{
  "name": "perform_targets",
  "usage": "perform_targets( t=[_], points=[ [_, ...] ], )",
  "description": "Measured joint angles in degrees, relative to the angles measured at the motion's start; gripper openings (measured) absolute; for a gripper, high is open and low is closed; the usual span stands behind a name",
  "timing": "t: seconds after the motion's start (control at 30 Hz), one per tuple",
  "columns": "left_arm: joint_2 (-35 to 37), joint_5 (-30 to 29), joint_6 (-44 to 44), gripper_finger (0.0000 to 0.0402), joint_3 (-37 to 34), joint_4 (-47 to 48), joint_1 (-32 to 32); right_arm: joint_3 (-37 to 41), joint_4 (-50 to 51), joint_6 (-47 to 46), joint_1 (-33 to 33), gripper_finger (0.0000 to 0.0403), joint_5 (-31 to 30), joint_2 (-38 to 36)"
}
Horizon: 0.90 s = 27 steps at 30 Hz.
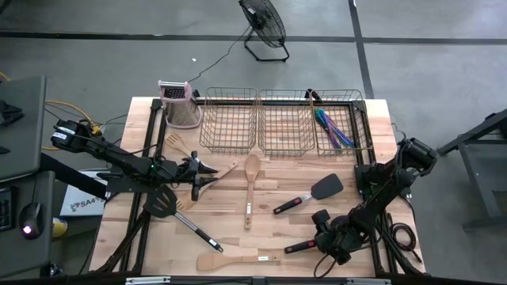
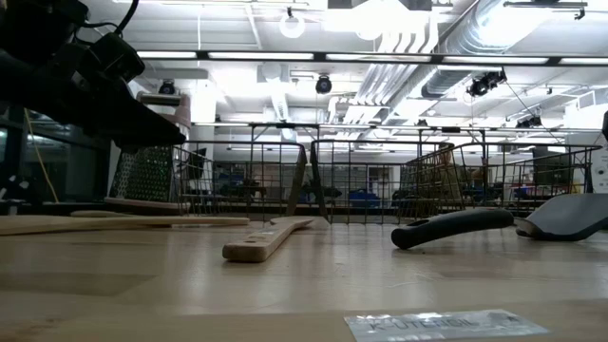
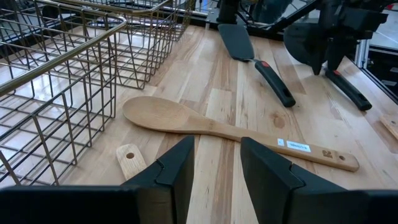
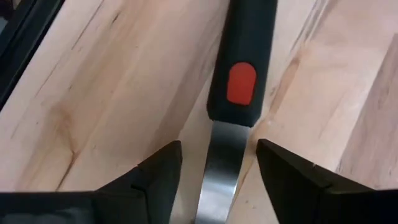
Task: Pick & Place Kitchen Items
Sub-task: Put the bottom black turner spatula into the middle mesh basket
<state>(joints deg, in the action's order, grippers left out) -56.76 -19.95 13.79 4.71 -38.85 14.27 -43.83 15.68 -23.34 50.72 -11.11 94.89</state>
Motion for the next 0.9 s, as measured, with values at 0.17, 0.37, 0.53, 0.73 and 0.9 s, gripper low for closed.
perform_targets(
  t=[0.17, 0.37, 0.53, 0.73, 0.9],
  points=[
    [0.01, -0.01, 0.0, 0.0129, 0.02, -0.02, 0.01, 0.0, 1.0, 1.6, 0.0, 0.0143, -0.08, 0.02],
    [-0.01, -0.01, 0.01, 0.0129, 0.02, -0.02, -0.01, 0.0, 1.64, 0.2, -0.04, 0.0081, -0.38, 0.04],
    [0.01, -0.01, 0.0, 0.0129, 0.02, -0.02, 0.0, 0.0, 1.84, 0.21, -0.07, 0.0065, -0.8, 0.04],
    [0.01, -0.01, 0.01, 0.0129, 0.02, -0.02, -0.01, 0.02, 1.94, -1.53, -0.07, 0.0065, -0.84, 0.04],
    [0.01, 0.01, 0.01, 0.0129, 0.02, 0.0, -0.01, 0.11, 1.6, -3.52, -0.07, 0.0064, -0.72, 0.04]
  ],
)
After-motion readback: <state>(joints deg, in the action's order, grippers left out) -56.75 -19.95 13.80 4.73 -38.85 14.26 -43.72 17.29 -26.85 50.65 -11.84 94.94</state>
